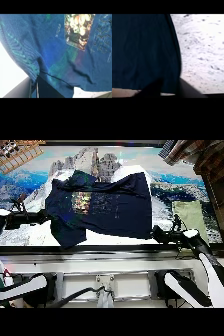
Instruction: Fold the clothes and pants, and hang the long-sleeved shirts on hangers.
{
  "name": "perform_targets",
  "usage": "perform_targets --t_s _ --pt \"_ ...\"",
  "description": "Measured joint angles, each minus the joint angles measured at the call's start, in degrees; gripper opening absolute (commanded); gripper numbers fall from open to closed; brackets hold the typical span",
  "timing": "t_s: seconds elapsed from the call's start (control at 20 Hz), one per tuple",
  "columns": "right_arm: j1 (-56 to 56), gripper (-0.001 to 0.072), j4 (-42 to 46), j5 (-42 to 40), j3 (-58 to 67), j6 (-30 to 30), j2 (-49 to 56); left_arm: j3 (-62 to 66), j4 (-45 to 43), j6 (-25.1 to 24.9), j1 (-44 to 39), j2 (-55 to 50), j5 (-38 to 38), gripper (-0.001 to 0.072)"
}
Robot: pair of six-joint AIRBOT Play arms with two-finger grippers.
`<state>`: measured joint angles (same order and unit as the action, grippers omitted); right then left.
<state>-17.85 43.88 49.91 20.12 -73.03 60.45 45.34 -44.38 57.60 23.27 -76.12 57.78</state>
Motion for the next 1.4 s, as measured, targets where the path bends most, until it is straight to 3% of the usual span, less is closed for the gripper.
perform_targets --t_s 0.4,0.65,0.8,1.1,1.4 --pt "2.08 0.0024 -1.95 2.03 7.63 1.97 -3.78 2.29 4.98 0.0 0.0 6.12 1.95 0.0009" --pt "2.23 0.0024 -10.93 3.06 27.91 2.03 -9.77 16.0 14.99 0.44 0.0 19.41 2.05 0.0008" --pt "2.21 0.0024 -12.59 3.08 43.1 1.66 -10.88 28.41 16.57 1.95 0.0 26.58 -0.52 0.0008" --pt "2.21 0.0024 -7.13 3.45 65.96 -1.92 -13.0 46.51 8.0 5.7 0.0 36.17 -5.31 0.0009" --pt "2.21 0.0024 2.75 4.39 76.04 -6.1 -18.73 50.53 0.13 7.48 0.0 43.08 -7.06 0.0009"
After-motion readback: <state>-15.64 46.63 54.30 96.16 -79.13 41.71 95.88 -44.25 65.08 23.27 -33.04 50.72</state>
